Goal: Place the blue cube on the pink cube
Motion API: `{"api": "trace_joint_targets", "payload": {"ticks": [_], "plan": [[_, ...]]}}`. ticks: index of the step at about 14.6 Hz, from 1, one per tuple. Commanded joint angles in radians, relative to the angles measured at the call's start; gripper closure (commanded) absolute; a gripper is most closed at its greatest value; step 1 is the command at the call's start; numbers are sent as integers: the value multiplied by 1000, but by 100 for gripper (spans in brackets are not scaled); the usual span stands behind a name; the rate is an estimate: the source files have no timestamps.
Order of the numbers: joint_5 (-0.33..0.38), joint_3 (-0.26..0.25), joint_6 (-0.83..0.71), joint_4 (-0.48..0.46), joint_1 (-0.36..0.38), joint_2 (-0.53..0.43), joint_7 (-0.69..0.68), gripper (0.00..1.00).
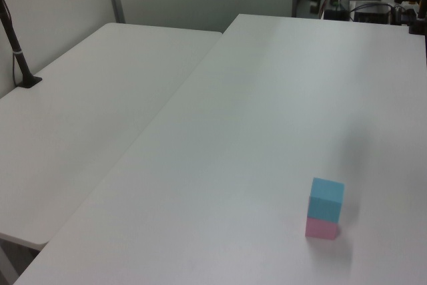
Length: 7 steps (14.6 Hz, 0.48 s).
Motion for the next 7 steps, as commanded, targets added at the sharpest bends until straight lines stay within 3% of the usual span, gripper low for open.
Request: {"api": "trace_joint_targets", "payload": {"ticks": [1,7], "plan": [[18,-102,-61,20,15,-22,-207,0],[18,-114,-52,23,8,-15,-232,0]]}}
